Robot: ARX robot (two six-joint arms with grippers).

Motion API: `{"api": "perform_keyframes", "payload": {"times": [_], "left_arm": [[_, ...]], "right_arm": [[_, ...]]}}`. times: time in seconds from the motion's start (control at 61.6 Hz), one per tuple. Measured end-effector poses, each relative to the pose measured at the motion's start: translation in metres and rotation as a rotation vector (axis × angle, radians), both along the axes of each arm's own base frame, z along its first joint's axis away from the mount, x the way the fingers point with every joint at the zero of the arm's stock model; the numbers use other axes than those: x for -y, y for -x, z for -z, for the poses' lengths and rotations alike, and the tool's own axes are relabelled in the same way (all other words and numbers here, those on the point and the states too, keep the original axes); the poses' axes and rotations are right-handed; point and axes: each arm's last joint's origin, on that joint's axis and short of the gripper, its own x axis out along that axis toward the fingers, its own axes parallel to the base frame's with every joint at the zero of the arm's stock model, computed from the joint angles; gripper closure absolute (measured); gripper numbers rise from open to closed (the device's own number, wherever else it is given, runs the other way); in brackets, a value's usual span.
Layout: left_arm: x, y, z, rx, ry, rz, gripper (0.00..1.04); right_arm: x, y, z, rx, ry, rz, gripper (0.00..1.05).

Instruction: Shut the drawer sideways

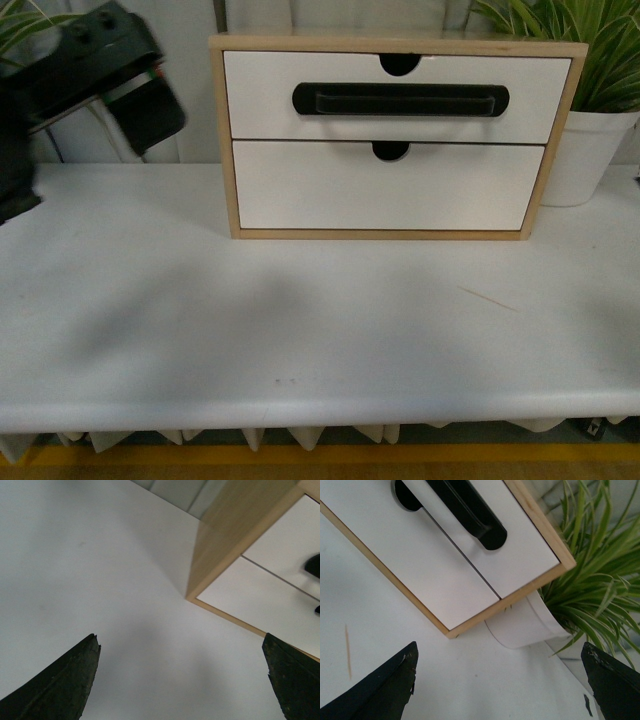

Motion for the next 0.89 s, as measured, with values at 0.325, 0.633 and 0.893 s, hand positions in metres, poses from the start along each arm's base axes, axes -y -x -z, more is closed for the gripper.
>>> {"api": "perform_keyframes", "payload": {"times": [0.325, 0.633, 0.893], "left_arm": [[-0.036, 0.109, 0.019, -0.04, -0.212, -0.162, 0.06], [-0.045, 0.116, 0.033, 0.192, -0.23, 0.099, 0.26], [-0.065, 0.128, 0.045, 0.293, -0.43, 0.179, 0.82]], "right_arm": [[0.025, 0.111, 0.014, 0.031, -0.2, 0.099, 0.09], [0.022, 0.121, 0.018, 0.062, -0.456, 0.19, 0.26], [0.021, 0.132, 0.04, 0.021, -0.745, 0.196, 0.79]]}}
